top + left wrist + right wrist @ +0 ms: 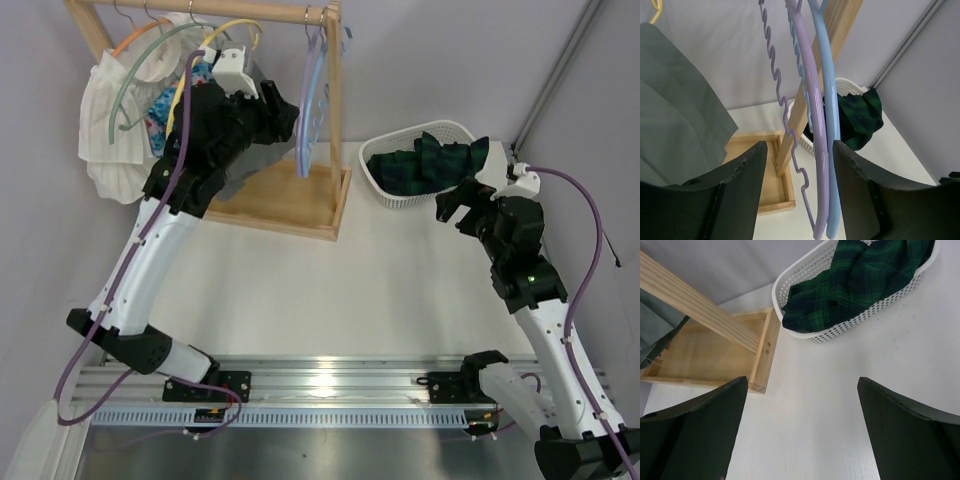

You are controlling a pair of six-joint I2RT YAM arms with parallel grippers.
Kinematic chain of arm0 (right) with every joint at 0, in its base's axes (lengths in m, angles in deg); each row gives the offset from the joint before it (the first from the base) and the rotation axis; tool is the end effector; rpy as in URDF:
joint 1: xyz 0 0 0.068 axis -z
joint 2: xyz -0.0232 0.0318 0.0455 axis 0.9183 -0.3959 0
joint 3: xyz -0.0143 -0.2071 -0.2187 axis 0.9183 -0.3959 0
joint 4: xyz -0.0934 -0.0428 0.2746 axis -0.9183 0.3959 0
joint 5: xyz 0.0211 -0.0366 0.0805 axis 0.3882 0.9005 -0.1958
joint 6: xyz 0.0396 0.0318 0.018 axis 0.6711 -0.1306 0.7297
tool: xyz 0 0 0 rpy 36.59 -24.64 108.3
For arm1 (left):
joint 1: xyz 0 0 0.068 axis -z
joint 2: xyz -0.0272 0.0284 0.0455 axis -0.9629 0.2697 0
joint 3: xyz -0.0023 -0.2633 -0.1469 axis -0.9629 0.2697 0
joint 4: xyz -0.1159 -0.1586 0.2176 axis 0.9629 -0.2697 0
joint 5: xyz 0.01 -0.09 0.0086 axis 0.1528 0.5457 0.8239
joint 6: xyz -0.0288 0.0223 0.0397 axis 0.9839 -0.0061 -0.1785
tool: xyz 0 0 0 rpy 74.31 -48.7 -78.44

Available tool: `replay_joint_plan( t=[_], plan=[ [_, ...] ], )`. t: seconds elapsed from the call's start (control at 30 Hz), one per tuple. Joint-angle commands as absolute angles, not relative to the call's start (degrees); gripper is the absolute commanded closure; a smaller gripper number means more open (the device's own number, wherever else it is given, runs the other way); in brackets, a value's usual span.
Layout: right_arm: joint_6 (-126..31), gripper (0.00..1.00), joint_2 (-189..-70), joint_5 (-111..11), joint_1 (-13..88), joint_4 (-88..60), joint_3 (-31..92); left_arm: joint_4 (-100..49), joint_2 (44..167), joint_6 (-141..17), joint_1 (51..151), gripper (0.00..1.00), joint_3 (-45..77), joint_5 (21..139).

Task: Place the skirt on the hanger
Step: Grab the skirt from the pile

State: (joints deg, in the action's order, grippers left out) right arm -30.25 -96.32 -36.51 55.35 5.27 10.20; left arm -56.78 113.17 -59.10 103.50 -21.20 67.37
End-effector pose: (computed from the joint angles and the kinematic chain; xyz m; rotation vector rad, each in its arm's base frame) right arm 0.1965 0.0359 0.4029 0.2662 1.7855 0.3565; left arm 0.2791 -0.1526 0.5751 0.1563 1.6457 -0.5198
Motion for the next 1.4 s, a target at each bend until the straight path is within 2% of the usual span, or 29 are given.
replay_joint_plan(
  t=[0.0,0.4,0.47,0.7,0.97,1.07,1.17,1.33,1.37],
  plan=[
    [-30.0,0.01,-94.0,-35.1,55.7,5.8,9.1,-56.9,114.3,-60.4,103.9,0.39,-24.2,68.6],
    [-30.6,0.01,-93.0,-34.0,56.3,4.9,7.8,-57.4,117.8,-61.9,103.8,0.41,-24.4,65.3],
    [-30.5,0.01,-93.1,-33.9,56.4,4.9,7.6,-57.4,118.2,-62.5,103.9,0.40,-24.2,66.0],
    [-30.5,0.01,-93.4,-34.1,56.6,5.0,7.4,-54.8,117.8,-63.1,104.6,0.25,-23.5,66.5],
    [-30.5,0.01,-93.5,-34.2,56.7,5.1,7.3,-55.4,121.2,-66.1,106.6,0.25,-25.7,59.3],
    [-30.6,0.01,-93.4,-34.2,56.8,5.1,7.3,-54.9,122.2,-65.9,106.8,0.28,-26.1,57.3],
    [-30.7,0.01,-93.3,-34.2,56.8,5.1,7.4,-54.6,122.6,-66.1,107.0,0.39,-26.6,54.2],
    [-30.3,0.01,-93.5,-33.7,56.9,5.9,7.3,-53.3,122.4,-68.5,107.0,0.43,-26.2,50.4],
    [-30.3,0.01,-93.6,-33.7,57.0,6.0,7.4,-53.1,122.3,-68.9,107.0,0.48,-26.2,49.9]
  ],
)
